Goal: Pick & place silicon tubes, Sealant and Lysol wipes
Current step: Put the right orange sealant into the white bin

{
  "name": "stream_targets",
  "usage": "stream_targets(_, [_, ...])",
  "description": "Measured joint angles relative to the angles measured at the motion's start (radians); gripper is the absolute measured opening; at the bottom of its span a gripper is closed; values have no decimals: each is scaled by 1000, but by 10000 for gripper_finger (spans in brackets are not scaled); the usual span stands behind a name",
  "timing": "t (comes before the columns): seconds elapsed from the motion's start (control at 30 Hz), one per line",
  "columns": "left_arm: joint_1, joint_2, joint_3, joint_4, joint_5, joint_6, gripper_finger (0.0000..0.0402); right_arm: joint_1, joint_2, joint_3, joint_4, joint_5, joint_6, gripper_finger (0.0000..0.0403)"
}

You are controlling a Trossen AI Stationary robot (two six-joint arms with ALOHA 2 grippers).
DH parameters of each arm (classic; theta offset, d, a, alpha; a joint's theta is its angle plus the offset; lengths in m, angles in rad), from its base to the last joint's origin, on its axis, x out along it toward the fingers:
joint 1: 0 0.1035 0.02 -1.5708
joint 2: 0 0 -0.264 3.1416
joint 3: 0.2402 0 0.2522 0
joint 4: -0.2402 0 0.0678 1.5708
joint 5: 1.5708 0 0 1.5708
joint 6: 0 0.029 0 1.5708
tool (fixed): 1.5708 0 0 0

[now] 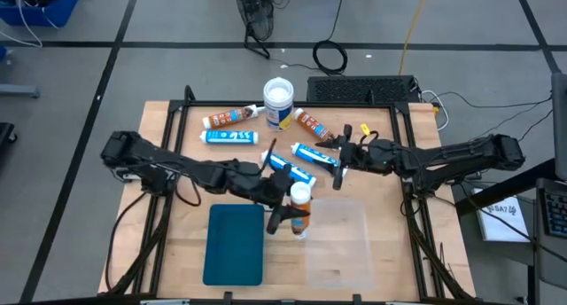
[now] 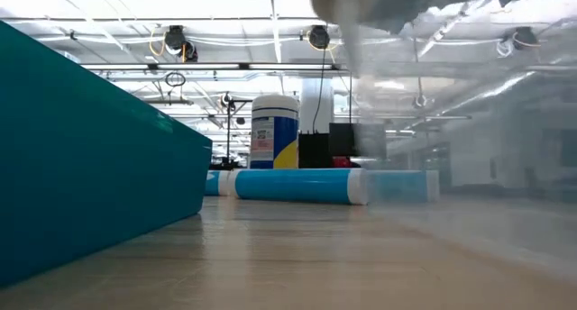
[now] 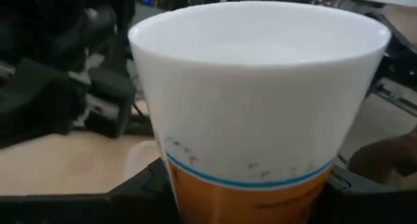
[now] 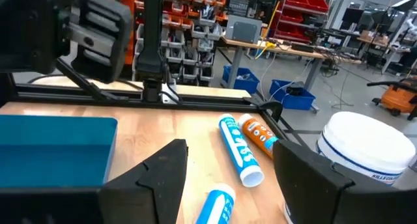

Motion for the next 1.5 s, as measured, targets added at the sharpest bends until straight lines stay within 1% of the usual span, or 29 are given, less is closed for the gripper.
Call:
stream_targets(0.07, [-4,2,1,33,15,12,204,0,0,0,1,0,-1,207])
stream_targets(0.2, [-13,-40,32,-57,18,38,204,0,0,0,-12,-3,-4,203])
stream_targets(0.3, [-25,-77,69,-59,18,41,204,0,0,0,-24,0,-3,201])
stream_targets(0.33, [-28,-83,79,-51,25,41,204,0,0,0,-25,1,-3,201])
stream_targets(0.4, [-30,-82,95,14,47,32,204,0,-13,0,-35,1,-4,201])
stream_targets(0.47, [-28,-79,95,14,52,16,204,0,-27,1,-27,2,-4,200])
stream_targets(0.57, [2,-28,96,39,50,3,204,0,-64,0,-44,24,-6,200])
stream_targets(0.63, [23,28,91,67,72,-8,204,0,-93,0,-64,26,-20,200])
stream_targets(0.7, [39,92,91,175,128,-40,204,0,-112,0,-58,27,-21,200])
stream_targets(0.8, [52,155,106,248,242,-104,204,0,-135,0,-73,26,-19,200])
stream_targets(0.87, [62,177,106,238,278,-136,204,0,-143,0,-89,26,-19,199])
stream_targets(0.93, [74,197,106,241,269,-149,204,0,-153,1,-115,26,-19,197])
stream_targets(1.0, [82,197,102,196,264,-146,204,0,-154,0,-124,27,-19,195])
stream_targets(1.07, [82,186,101,209,256,-131,204,0,-159,0,-140,26,-19,192])
stream_targets(1.17, [72,125,106,229,270,-93,204,0,-166,0,-134,26,-17,189])
stream_targets(1.3, [55,67,135,253,298,37,204,0,-188,0,-133,26,-19,187])
stream_targets(1.4, [50,69,151,273,289,131,204,0,-209,0,-130,26,-21,187])
stream_targets(1.5, [60,110,161,299,294,164,204,0,-238,0,-135,26,-22,187])
